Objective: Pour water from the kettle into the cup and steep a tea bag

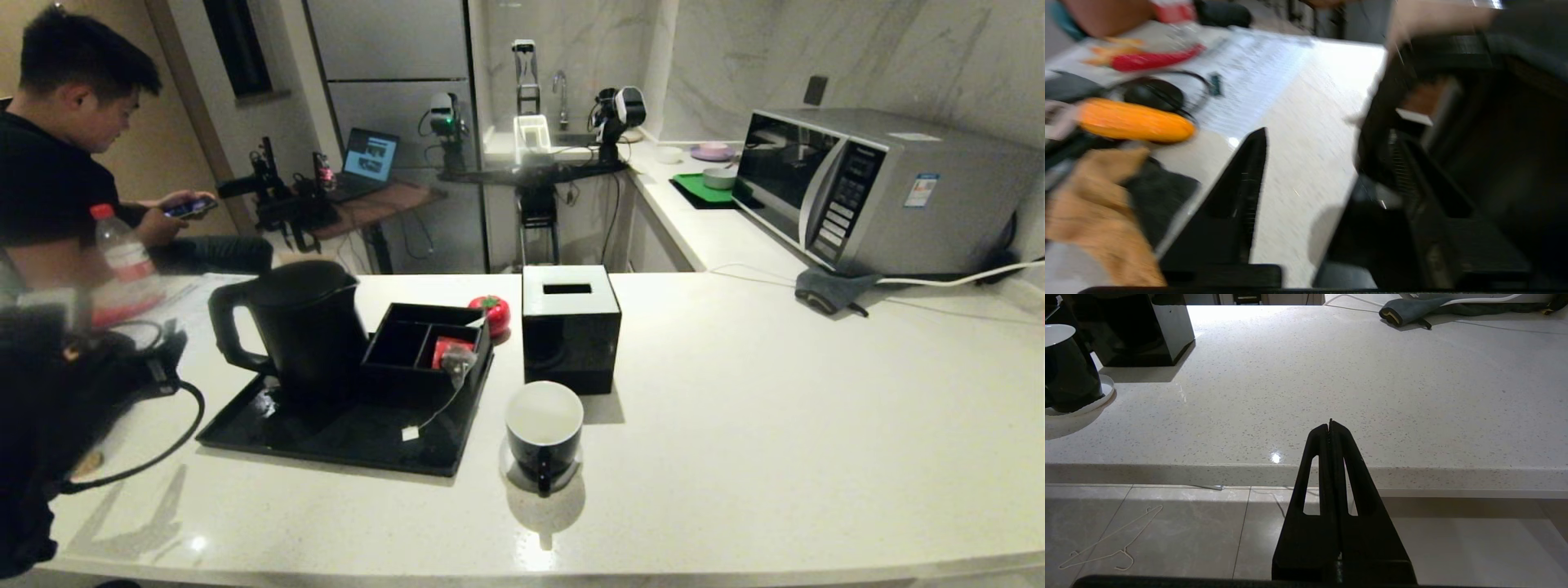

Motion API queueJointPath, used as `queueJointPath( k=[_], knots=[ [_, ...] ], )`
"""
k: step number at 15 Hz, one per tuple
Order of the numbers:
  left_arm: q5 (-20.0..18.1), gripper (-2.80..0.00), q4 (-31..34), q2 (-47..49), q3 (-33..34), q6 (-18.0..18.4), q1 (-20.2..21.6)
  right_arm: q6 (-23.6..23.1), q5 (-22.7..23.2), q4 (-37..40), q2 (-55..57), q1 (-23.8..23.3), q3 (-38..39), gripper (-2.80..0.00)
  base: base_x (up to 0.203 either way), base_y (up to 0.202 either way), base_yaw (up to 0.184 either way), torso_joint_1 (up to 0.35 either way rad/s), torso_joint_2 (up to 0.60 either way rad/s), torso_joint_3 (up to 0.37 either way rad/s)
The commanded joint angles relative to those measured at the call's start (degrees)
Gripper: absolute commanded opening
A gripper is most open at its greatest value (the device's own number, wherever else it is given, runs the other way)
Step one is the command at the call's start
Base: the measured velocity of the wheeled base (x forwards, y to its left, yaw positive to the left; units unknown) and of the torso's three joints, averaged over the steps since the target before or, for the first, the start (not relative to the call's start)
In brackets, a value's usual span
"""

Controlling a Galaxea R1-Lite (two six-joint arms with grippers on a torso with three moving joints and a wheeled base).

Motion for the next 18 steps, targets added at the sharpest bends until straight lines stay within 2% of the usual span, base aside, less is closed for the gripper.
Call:
queueJointPath(
  k=[1,3,8,12,18],
  knots=[
    [-1.8,0.0,-3.3,3.8,1.7,0.3,-0.1,0.0,0.0,0.0,0.0,0.0,0.0,-2.8,0.0,0.0,0.0,0.0,0.0,0.0],
    [-3.5,0.0,-6.7,6.3,1.8,0.5,-0.6,0.0,0.0,0.0,0.0,0.0,0.0,-2.8,0.0,0.0,0.0,0.0,0.0,0.0],
    [-3.8,0.0,-8.4,11.2,0.6,1.2,-0.5,0.0,0.0,0.0,0.0,0.0,0.0,-2.8,0.0,0.0,0.0,0.0,0.0,0.0],
    [-4.3,0.0,-8.4,14.4,-4.7,1.7,0.0,0.0,0.0,0.0,0.0,0.0,0.0,-2.8,0.0,0.0,0.0,0.0,0.0,0.0],
    [-11.5,0.0,-8.4,17.3,-10.1,1.6,0.2,0.0,0.0,0.0,0.0,0.0,0.0,-2.8,0.0,0.0,0.0,0.0,0.0,0.0]
  ],
)
